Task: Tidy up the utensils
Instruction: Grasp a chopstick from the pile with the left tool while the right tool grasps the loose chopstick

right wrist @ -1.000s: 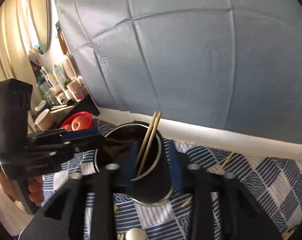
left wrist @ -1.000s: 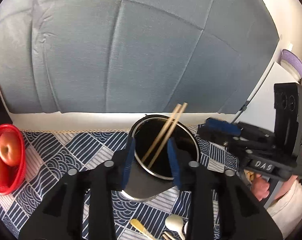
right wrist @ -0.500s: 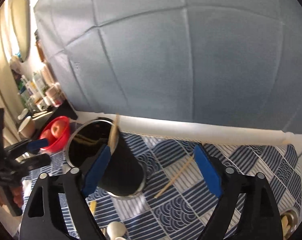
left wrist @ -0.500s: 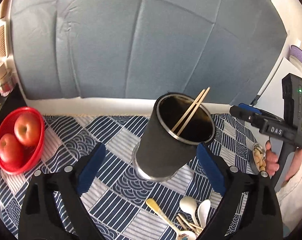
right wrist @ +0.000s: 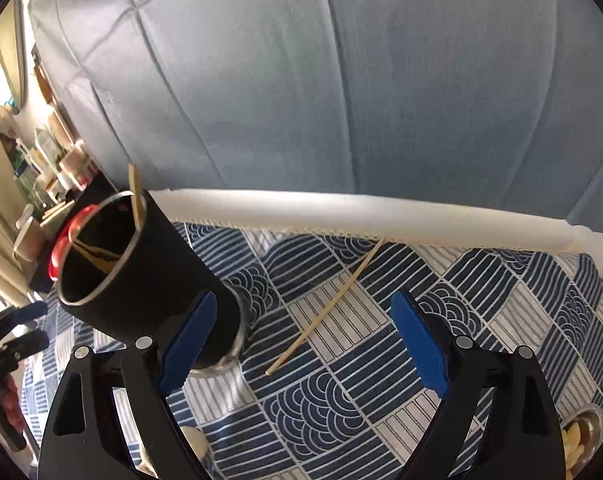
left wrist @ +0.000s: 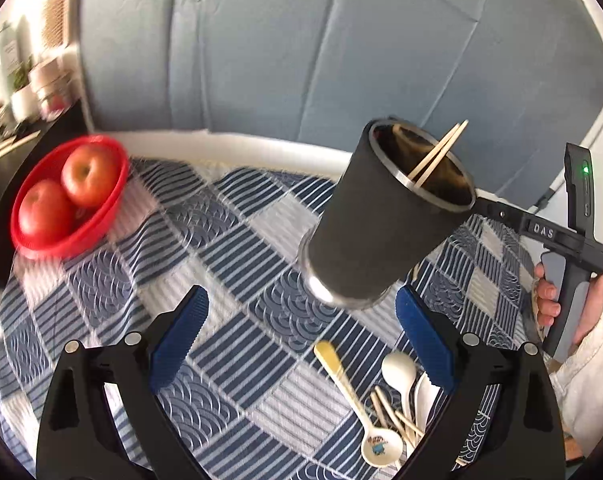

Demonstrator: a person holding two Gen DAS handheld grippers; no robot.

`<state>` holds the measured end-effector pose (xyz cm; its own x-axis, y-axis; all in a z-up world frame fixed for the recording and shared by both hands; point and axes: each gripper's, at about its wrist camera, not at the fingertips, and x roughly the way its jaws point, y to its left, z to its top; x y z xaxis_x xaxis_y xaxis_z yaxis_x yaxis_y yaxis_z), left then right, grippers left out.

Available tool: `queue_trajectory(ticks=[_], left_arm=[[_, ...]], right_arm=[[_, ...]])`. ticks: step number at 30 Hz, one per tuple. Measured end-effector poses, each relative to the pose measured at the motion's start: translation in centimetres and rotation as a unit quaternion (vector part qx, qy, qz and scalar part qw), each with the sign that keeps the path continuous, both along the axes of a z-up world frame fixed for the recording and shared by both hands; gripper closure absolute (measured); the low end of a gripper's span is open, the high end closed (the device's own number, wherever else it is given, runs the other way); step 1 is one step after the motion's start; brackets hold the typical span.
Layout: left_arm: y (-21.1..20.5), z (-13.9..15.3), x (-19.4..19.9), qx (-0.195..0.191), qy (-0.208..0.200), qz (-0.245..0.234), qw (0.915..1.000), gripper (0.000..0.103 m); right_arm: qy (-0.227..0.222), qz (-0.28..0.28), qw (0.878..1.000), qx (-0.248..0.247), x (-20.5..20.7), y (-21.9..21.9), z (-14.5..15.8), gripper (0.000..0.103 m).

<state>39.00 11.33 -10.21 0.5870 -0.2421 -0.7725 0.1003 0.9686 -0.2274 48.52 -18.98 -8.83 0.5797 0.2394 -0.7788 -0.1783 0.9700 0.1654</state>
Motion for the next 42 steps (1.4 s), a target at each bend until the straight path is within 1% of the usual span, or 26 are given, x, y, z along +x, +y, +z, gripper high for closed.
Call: queue_trajectory(ticks=[1,3,7,13,17,23,27,29,31,37,40,42], left_arm=[[0.0,-0.2,-0.5,-0.002,0.007,0.010,0.9999,0.010],[0.3,-0.6,-1.6,-0.019,0.018,0.029,0.9992,0.010],[0.5,-1.7,-3.8,-0.013,0.040,0.066,0.9969,0.010],[0.3,-4.1,-6.7,-0.004,0.076,0.093,0.9928,0.010],[-0.3,-5.9,-8.5,-0.002,0.100,0.100,0.9900,0.010],[-2.4,-7.8,-10.2,0.015,0.123,0.082,0.9889,0.010],[-4.1,-8.7,-11.3,0.021,0.132,0.070,0.9886,0.010],[-5.0,-9.2,-11.9,0.019,0.138,0.059,0.9885,0.010],[-5.9,-9.6,-12.4,0.028,0.140,0.052,0.9884,0.010],[-8.1,-10.4,-12.2,0.044,0.148,0.034,0.9875,0.010],[-8.7,-10.6,-11.9,0.065,0.150,0.031,0.9860,0.008],[-9.0,-10.7,-11.5,0.078,0.156,0.032,0.9842,0.008]], right_arm=[[0.006,0.004,1.000,-0.001,0.3,0.0,-0.5,0.019],[0.018,0.014,1.000,-0.001,0.8,-0.1,-1.5,0.019],[0.042,0.028,0.999,-0.011,1.7,-0.4,-3.6,0.019],[0.066,0.031,0.997,-0.016,2.7,-1.0,-5.8,0.019],[0.085,0.021,0.996,-0.017,3.5,-1.3,-7.1,0.018],[0.118,0.001,0.993,-0.025,4.8,-1.4,-9.3,0.019],[0.130,-0.012,0.991,-0.010,5.5,-1.5,-9.8,0.018],[0.131,-0.022,0.991,-0.009,5.8,-1.4,-9.8,0.018],[0.134,-0.027,0.991,-0.011,6.1,-1.2,-9.9,0.017],[0.130,-0.028,0.989,-0.071,6.7,1.0,-10.6,0.016],[0.126,-0.026,0.986,-0.102,6.7,2.3,-11.1,0.015],[0.129,-0.034,0.986,-0.097,6.9,2.7,-11.4,0.014]])
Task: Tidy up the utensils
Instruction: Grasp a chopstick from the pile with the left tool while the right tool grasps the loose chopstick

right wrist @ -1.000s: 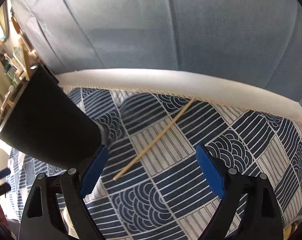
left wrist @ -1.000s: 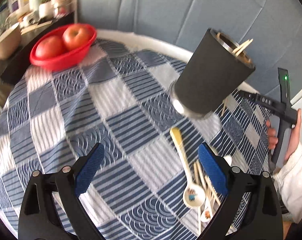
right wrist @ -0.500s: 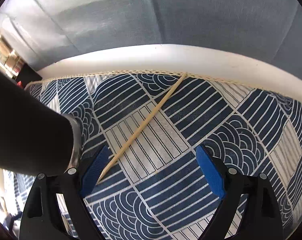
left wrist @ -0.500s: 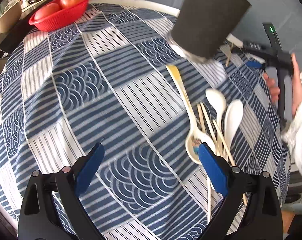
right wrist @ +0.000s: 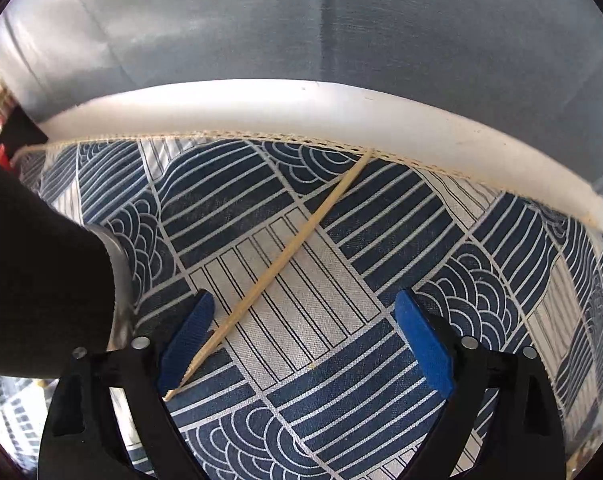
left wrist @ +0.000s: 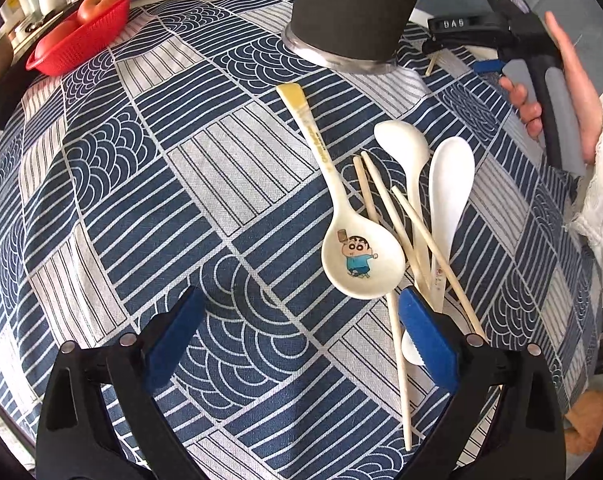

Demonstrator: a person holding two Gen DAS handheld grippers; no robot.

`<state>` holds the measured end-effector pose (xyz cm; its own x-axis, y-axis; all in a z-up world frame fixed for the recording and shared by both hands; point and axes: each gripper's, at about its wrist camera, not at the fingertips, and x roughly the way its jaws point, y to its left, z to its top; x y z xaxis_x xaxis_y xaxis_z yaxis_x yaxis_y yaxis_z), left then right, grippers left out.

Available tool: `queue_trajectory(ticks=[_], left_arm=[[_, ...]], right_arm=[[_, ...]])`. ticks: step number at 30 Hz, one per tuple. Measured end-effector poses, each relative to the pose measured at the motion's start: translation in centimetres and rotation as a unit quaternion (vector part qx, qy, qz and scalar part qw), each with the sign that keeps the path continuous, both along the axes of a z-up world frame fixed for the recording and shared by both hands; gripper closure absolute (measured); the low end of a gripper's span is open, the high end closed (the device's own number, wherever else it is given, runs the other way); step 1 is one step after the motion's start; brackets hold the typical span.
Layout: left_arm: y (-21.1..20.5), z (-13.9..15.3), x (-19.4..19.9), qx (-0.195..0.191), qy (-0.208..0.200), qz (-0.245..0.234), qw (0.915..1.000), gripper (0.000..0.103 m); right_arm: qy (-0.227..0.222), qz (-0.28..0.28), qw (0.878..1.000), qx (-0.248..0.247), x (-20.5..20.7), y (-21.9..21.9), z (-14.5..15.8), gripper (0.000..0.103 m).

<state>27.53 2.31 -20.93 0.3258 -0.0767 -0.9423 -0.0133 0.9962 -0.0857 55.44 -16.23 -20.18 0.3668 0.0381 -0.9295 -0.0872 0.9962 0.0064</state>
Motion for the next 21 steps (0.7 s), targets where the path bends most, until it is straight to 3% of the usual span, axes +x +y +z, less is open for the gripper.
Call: queue_trajectory(ticks=[5,8,9,10,11,12,14,16,19,21], left_arm=[[-1.6,-0.6,0.6,0.051,0.010,-0.007,0.9987,0.004],[-1.8,-0.7,0.8,0.050,0.002,0.002,0.9987,0.006],[-1.7,-0.6,0.7,0.051,0.002,0.000,0.9987,0.007],[-1.6,-0.4,0.7,0.051,0.004,-0.004,0.9987,0.016],[-1.5,0.0,0.6,0.050,0.004,-0.008,0.9987,0.032],[-1.5,0.2,0.5,0.050,0.003,-0.008,0.9987,0.042],[-0.9,0.6,0.3,0.047,0.002,-0.003,0.9989,0.078],[0.0,0.8,0.1,0.035,0.010,0.005,0.9993,0.096],[1.8,1.0,-0.4,0.015,0.030,0.006,0.9994,0.099],[2.5,1.1,-0.2,0.029,0.039,0.005,0.9988,0.099]], right_arm=[[0.011,-0.003,1.000,-0.007,0.3,0.5,-0.1,0.019],[0.011,-0.007,1.000,-0.005,-0.3,0.0,0.5,0.046],[0.013,-0.008,1.000,-0.005,-0.5,-0.1,0.8,0.065],[0.015,-0.007,1.000,-0.006,-0.6,-0.2,0.9,0.086],[0.022,-0.001,1.000,-0.008,-0.8,-0.1,0.9,0.094],[0.023,0.004,1.000,-0.010,-0.9,0.0,0.9,0.096],[0.023,0.013,1.000,-0.013,-1.3,0.0,0.9,0.097],[0.030,0.015,0.999,-0.009,-1.8,-0.1,0.8,0.097],[0.042,0.018,0.999,0.000,-3.1,-0.8,0.9,0.098],[0.048,0.022,0.999,0.008,-3.7,-1.7,1.0,0.098]])
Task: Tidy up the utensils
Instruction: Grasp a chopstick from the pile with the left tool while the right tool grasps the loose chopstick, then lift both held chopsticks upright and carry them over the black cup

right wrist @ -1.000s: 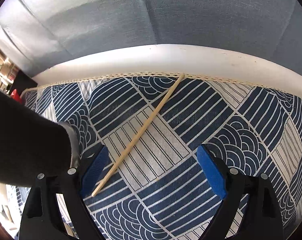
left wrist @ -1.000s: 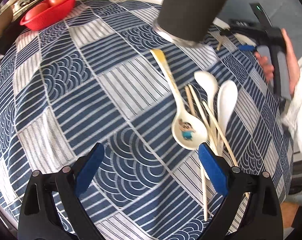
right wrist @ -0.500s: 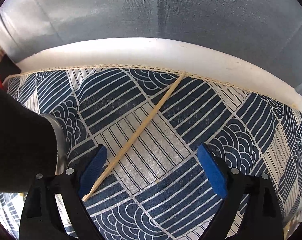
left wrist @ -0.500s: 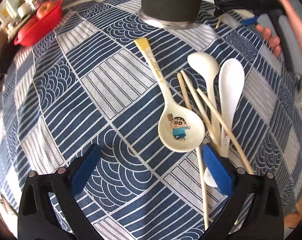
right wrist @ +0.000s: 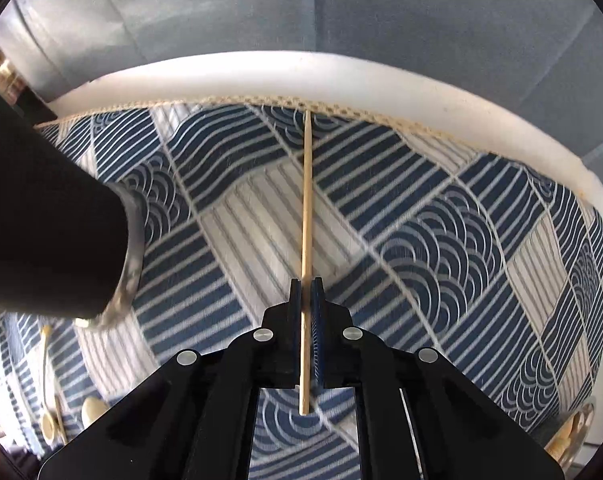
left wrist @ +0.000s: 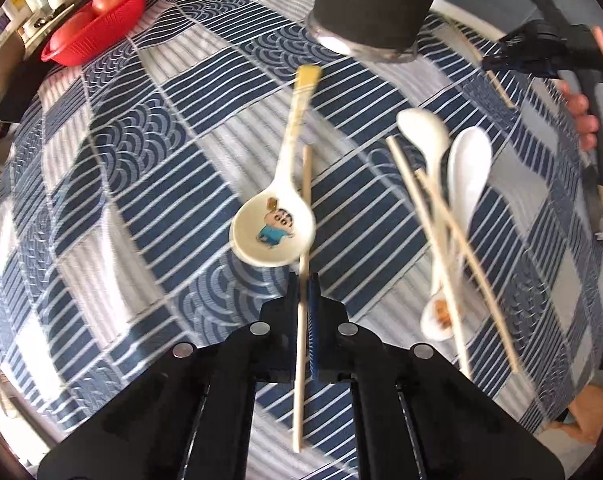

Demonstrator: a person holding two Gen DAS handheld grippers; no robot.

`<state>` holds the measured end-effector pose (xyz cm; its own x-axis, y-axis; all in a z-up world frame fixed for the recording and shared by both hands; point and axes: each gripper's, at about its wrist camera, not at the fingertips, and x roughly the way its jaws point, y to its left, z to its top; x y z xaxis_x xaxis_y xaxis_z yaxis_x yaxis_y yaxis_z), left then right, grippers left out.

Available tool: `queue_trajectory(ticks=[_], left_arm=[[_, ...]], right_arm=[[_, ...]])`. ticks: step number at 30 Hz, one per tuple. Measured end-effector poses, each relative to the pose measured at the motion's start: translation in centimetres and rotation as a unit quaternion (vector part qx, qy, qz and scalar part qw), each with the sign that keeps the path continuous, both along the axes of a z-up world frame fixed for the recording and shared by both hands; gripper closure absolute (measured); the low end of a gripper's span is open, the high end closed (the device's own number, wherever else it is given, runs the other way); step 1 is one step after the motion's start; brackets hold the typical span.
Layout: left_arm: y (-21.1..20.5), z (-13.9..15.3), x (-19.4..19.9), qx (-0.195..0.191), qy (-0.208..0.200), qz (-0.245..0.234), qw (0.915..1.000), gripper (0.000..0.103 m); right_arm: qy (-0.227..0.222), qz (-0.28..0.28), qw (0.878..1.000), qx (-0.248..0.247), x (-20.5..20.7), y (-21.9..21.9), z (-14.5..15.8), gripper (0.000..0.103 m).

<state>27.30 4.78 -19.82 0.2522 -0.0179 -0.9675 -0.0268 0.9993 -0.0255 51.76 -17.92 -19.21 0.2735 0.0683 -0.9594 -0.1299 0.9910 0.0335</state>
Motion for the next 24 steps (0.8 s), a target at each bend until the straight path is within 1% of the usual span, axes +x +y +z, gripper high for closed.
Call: queue_trajectory(ticks=[3,5,12,15,20,24], left_arm=[[1.3,0.5,-0.1,-0.009,0.006,0.014,0.9999,0.099],[2.1,0.9,-0.2,0.003,0.004,0.018,0.9998,0.099],[4.1,2.4,-0.6,0.022,-0.001,0.035,0.9991,0.099],[4.8,3.5,-0.7,0.033,-0.005,0.036,0.9988,0.099],[4.9,5.1,-0.8,0.046,-0.015,0.033,0.9983,0.099],[5.1,6.3,-0.7,0.056,-0.023,0.030,0.9977,0.099]], right_arm=[[0.000,0.000,1.000,0.008,-1.0,-0.8,0.2,0.098],[0.000,0.002,1.000,0.011,-1.7,-1.7,0.5,0.098],[-0.008,-0.001,1.000,0.030,-3.2,-3.1,1.8,0.098],[-0.018,-0.003,0.999,0.042,-4.3,-4.2,2.8,0.098],[-0.039,-0.006,0.998,0.058,-5.5,-5.6,5.3,0.098],[-0.060,-0.004,0.996,0.063,-6.0,-5.7,7.1,0.098]])
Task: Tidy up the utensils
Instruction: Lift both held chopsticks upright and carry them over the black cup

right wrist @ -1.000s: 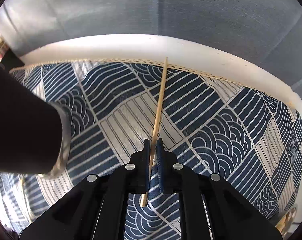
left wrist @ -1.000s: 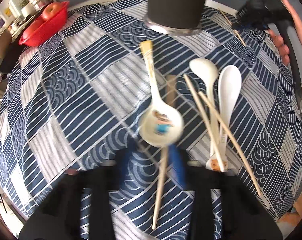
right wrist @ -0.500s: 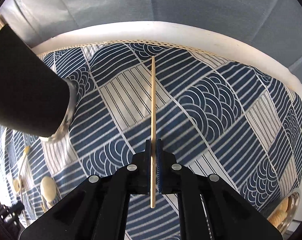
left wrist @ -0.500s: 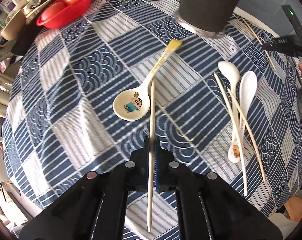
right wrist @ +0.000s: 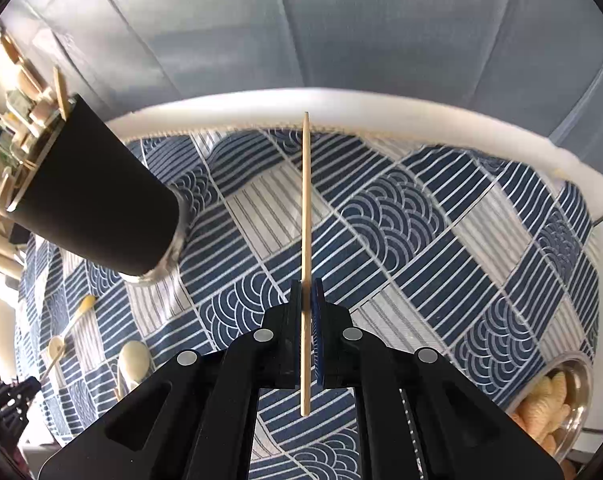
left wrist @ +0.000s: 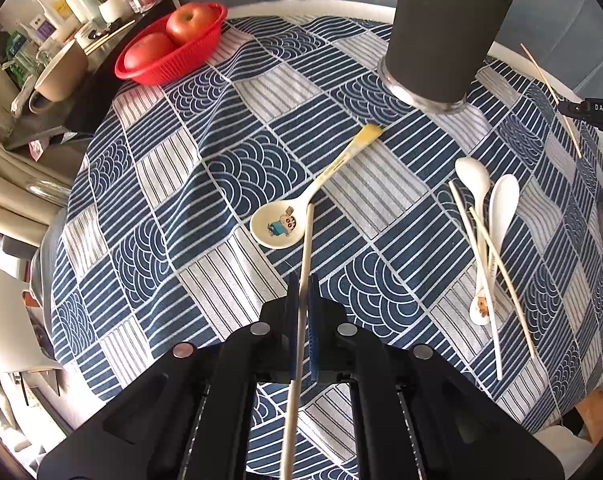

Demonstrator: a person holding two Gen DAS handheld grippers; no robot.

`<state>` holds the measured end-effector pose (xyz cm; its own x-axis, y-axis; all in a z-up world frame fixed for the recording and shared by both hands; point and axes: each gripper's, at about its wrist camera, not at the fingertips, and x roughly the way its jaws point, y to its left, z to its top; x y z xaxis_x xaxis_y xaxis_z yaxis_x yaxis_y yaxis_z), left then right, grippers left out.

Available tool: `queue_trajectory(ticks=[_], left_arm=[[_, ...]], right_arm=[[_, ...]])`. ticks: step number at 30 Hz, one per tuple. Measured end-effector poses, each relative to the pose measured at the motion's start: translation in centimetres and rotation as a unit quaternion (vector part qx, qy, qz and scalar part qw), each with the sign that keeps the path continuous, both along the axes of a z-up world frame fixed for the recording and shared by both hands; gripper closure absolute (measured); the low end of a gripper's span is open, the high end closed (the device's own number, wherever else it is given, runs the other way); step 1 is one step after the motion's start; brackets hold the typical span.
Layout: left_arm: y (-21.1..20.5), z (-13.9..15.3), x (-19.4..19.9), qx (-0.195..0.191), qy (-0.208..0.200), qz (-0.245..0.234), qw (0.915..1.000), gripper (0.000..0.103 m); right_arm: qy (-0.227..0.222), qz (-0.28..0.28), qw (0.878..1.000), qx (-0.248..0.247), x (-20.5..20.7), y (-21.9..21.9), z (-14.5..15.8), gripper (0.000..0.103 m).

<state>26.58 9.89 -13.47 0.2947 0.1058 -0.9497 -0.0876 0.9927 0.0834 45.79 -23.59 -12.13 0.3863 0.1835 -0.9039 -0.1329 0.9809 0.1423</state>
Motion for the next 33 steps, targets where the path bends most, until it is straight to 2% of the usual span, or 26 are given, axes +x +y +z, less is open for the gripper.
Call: queue_trajectory(ticks=[10,15,18,25,29,33], left_arm=[[0.4,3.3,1.7,0.023,-0.035,-0.016,0.9990,0.099],[0.0,5.3,3.5,0.019,-0.063,-0.020,0.9976,0.099],[-0.4,6.5,4.8,-0.001,-0.076,-0.018,0.9969,0.099],[-2.4,8.9,7.8,0.010,-0.102,-0.054,0.9932,0.099],[-3.2,10.0,9.5,0.020,-0.115,-0.066,0.9910,0.099],[-3.6,11.3,10.9,0.012,-0.133,-0.073,0.9883,0.099]], right_arm=[[-0.074,0.024,0.997,0.019,-0.8,1.1,6.4,0.098],[-0.104,0.047,0.993,0.023,-1.0,2.4,8.9,0.098],[-0.117,0.050,0.992,0.024,-0.8,3.3,9.7,0.098],[-0.132,0.076,0.988,0.032,0.0,5.6,11.5,0.098],[-0.125,0.081,0.988,0.026,0.5,6.7,11.4,0.098],[-0.129,0.075,0.988,0.039,0.8,7.3,11.6,0.098]])
